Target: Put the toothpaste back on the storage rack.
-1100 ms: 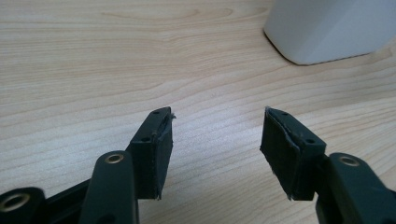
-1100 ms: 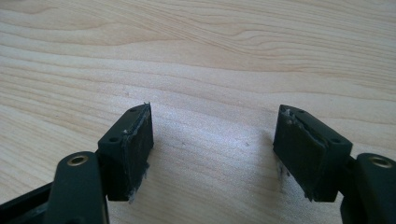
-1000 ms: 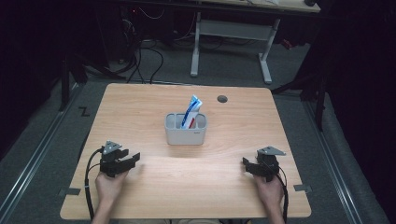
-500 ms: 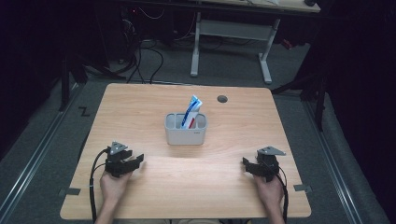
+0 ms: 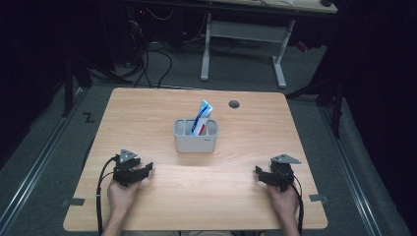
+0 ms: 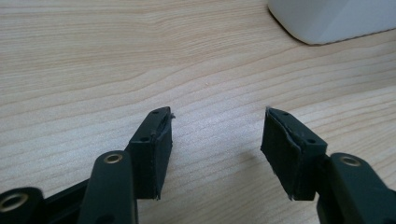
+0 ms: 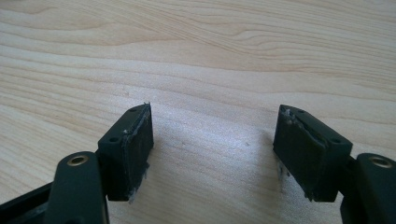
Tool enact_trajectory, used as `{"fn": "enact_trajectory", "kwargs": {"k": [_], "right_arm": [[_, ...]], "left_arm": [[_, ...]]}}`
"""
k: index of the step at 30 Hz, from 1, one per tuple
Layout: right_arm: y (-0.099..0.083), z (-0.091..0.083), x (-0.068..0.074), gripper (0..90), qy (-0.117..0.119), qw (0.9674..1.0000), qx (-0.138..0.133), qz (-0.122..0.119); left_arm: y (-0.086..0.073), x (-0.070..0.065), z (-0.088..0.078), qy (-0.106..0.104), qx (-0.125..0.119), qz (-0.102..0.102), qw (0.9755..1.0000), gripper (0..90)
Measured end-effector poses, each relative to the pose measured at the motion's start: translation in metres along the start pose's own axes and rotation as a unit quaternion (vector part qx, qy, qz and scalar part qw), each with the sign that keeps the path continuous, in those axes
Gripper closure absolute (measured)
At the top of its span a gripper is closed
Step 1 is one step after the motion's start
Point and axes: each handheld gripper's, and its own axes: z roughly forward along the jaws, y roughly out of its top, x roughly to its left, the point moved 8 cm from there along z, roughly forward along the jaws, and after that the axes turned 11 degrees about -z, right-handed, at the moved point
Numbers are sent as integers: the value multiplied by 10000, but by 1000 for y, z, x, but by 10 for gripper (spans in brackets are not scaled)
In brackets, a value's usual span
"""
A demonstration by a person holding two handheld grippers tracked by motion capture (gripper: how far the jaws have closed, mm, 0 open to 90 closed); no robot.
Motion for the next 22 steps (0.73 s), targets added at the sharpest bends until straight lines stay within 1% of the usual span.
{"fn": "enact_trajectory", "kwargs": {"k": [5,10,12,22], "right_arm": [[0,0,0,284,0,10000,1,-2],[0,0,0,284,0,10000,3,2],[0,0,0,284,1,10000,2,6],[0,0,0,284,2,10000,4,15]], "left_arm": [[0,-2,2,155,-36,193,9997,428],[-1,-5,5,349,5,453,9984,407],[-1,-6,5,323,21,450,9985,379],[-2,-8,6,306,49,457,9985,328]]}}
